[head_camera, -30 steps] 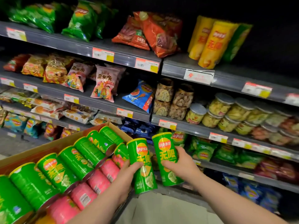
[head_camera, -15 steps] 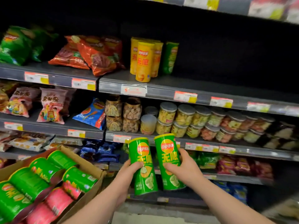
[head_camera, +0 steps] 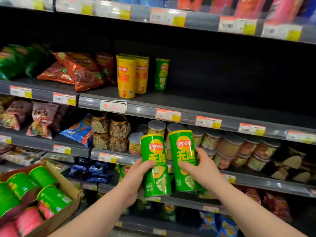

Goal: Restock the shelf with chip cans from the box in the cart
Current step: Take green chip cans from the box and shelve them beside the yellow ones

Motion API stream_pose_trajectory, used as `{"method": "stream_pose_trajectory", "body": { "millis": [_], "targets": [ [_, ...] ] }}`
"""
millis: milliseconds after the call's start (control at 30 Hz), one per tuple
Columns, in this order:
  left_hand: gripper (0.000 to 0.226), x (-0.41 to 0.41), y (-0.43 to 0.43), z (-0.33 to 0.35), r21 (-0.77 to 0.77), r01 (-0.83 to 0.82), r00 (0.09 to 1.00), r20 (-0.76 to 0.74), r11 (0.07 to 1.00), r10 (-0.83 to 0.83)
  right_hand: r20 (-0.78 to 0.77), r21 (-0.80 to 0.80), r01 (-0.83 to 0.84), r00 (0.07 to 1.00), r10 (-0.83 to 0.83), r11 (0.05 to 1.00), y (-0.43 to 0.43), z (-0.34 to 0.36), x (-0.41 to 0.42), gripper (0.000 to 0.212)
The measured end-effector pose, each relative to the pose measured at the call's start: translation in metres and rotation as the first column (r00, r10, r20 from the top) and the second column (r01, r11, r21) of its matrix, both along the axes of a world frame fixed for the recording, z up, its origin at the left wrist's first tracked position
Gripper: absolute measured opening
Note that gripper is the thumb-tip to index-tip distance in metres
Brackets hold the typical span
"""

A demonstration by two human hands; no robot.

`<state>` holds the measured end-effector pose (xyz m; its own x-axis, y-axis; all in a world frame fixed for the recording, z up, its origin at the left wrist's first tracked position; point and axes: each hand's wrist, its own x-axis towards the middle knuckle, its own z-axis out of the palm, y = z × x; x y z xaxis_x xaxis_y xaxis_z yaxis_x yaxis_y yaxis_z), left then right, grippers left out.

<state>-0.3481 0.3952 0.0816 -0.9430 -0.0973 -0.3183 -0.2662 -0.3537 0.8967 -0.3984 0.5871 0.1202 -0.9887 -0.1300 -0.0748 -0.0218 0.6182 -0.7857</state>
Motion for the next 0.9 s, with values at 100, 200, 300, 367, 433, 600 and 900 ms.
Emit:
{"method": "stream_pose_trajectory", "body": {
  "millis": [100,200,300,367,433,600,900],
  "targets": [
    [0.025,-0.006,0.006,0.012,-0.020,-0.014,1.000,-0.022,1.000,0.013,-0.017,-0.037,-0.006,1.000,0.005,0.999,0.006,0.007,-0.013,0.084],
    [0.019,-0.016,0.005,0.022,-0.024,-0.015,0.999,-0.047,1.000,0.014,-0.044,-0.073,-0.012,0.999,0.008,0.997,0.005,0.015,-0.025,0.082],
    [0.015,-0.033,0.003,0.033,-0.010,-0.028,0.996,-0.082,1.000,0.027,-0.076,-0.108,-0.009,0.997,0.001,0.994,0.003,0.028,-0.039,0.073],
    [0.019,-0.047,0.000,0.040,-0.022,-0.028,0.994,-0.102,0.999,0.026,-0.100,-0.127,0.001,0.995,-0.013,0.992,0.003,0.037,-0.049,0.072],
    [0.020,-0.061,-0.003,0.048,-0.022,-0.010,0.992,-0.127,1.000,0.007,-0.126,-0.135,0.020,0.991,-0.037,0.991,0.002,0.047,-0.059,0.070],
    [0.024,-0.098,-0.016,0.071,-0.030,0.026,0.980,-0.196,0.999,-0.032,-0.198,-0.147,0.045,0.978,-0.074,0.988,-0.007,0.075,-0.092,0.070],
    [0.027,-0.176,-0.068,0.110,-0.027,0.031,0.951,-0.308,0.999,-0.038,-0.284,-0.220,0.062,0.951,-0.125,0.974,-0.052,0.111,-0.161,0.068]
  ]
}}
